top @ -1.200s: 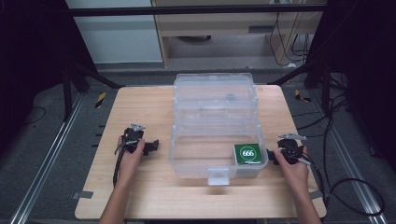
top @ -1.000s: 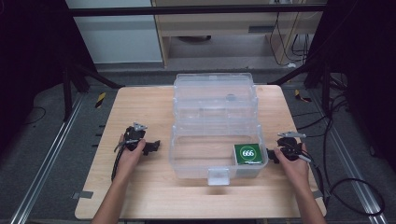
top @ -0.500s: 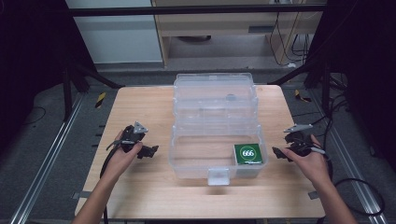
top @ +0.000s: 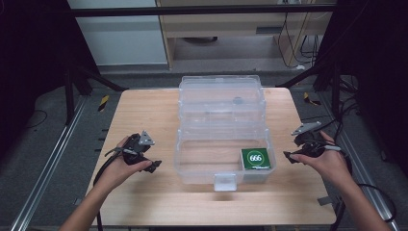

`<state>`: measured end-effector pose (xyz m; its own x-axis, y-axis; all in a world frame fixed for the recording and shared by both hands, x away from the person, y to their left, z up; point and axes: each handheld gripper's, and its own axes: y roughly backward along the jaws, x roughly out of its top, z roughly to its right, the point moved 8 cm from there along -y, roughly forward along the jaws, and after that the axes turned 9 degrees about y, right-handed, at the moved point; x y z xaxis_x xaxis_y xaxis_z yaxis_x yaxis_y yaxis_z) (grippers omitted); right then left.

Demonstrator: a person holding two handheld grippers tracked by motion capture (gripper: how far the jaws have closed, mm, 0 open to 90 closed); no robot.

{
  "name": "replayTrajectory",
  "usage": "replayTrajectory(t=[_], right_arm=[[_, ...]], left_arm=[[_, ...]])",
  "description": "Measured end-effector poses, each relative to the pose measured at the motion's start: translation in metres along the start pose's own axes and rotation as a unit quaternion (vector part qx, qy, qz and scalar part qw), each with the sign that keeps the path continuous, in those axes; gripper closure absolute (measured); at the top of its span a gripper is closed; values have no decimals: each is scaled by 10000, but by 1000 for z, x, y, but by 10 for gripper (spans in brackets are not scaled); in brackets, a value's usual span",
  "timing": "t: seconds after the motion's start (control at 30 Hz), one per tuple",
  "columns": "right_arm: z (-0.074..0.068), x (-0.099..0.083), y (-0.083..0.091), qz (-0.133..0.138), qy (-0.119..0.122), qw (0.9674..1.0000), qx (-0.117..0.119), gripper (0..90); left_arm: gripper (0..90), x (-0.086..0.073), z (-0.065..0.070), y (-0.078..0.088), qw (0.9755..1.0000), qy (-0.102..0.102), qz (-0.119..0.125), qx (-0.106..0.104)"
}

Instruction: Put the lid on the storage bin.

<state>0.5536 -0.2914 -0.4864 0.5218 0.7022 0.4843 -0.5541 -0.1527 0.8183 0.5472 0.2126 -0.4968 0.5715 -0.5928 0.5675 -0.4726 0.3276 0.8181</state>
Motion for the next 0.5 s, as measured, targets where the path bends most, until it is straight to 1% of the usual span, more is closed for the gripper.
replayTrajectory(t=[0.03,0.07,0.1,0.13,0.17,0.2,0.23,0.3,0.37,0.4,0.43,0.47,0.5], right_arm=[[-1,1,4,-23,95,9999,22,130],[-2,6,14,-6,320,9995,27,133],[-3,7,17,-12,376,9993,20,137],[-3,7,17,-12,376,9993,20,137],[-3,10,22,-14,468,9989,31,143],[-3,17,31,17,613,9981,9,161],[-3,17,31,17,613,9981,9,161],[-2,28,42,116,759,9970,-14,197],[-1,38,51,203,861,9961,14,215],[-1,42,54,249,907,9956,22,224],[0,47,58,262,966,9950,24,227],[1,54,62,284,1053,9940,-7,230],[1,64,66,360,1130,9929,9,236]], left_arm=[[45,1,3,7,10000,-60,-18,3],[44,3,6,12,9999,-123,-11,10],[44,5,9,16,9999,-155,14,5],[44,8,12,22,9997,-227,13,-1],[46,10,15,28,9995,-305,-17,-51],[51,15,23,39,9992,-355,36,-163],[51,15,23,39,9992,-355,36,-163],[52,21,29,49,9989,-450,105,-127],[53,26,36,57,9980,-583,142,-179],[54,29,41,60,9979,-590,177,-208],[54,32,44,63,9973,-678,180,-215],[55,34,47,65,9969,-726,202,-218],[55,38,54,66,9962,-788,240,-271]])
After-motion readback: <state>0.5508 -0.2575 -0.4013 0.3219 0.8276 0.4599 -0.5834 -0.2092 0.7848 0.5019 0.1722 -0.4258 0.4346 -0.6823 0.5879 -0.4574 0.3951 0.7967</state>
